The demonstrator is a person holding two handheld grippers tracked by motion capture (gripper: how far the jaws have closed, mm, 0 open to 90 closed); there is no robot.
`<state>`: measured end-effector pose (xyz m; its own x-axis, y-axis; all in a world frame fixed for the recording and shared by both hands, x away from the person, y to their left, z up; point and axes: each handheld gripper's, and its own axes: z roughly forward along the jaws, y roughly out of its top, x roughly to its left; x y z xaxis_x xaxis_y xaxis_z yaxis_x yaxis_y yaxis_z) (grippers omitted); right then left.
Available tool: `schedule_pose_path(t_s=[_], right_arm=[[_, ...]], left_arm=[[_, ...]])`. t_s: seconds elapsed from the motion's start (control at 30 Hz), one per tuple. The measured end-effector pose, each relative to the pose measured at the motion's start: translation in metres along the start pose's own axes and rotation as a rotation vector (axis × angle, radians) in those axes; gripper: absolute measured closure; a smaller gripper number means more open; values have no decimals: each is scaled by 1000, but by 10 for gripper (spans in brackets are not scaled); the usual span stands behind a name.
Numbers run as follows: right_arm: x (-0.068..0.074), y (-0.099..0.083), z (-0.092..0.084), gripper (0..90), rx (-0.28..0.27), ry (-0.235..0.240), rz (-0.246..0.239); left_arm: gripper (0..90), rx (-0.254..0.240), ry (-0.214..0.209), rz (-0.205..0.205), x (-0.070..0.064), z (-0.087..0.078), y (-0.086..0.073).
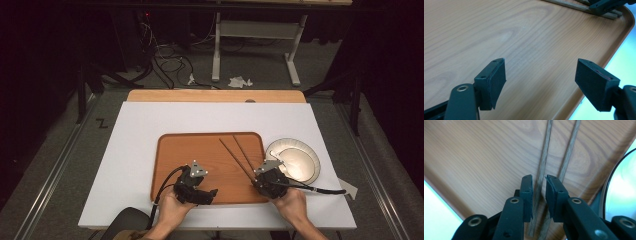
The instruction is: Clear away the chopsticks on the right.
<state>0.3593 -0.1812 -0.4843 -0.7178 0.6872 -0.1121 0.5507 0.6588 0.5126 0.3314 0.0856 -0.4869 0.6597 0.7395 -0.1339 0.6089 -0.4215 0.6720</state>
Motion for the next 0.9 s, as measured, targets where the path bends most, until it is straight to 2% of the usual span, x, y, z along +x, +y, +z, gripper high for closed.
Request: schedule_pose_path(t_s=[0.27,0.47,0.57,0.67,0.73,0.8,0.9], right_arm=[[-2,0,-9,712,-54,28,-6],[-7,-2,-28,674,-122,69,3],[-8,-4,-34,664,-144,69,3],[-11,-9,-44,655,-169,72,1],[-15,-16,-52,647,-188,106,23],[-16,-19,-53,644,-193,107,34],[-23,-33,-59,624,-216,107,54]], left_arm=[[248,0,-2,-2,1,-1,0],[248,-2,-4,-2,1,-1,0],[248,-3,-1,0,1,-2,0],[248,-7,-1,-3,1,-2,0],[248,-7,-2,-3,1,-2,0],[248,-7,-2,-2,0,-3,0],[248,-15,1,-7,0,-3,0]])
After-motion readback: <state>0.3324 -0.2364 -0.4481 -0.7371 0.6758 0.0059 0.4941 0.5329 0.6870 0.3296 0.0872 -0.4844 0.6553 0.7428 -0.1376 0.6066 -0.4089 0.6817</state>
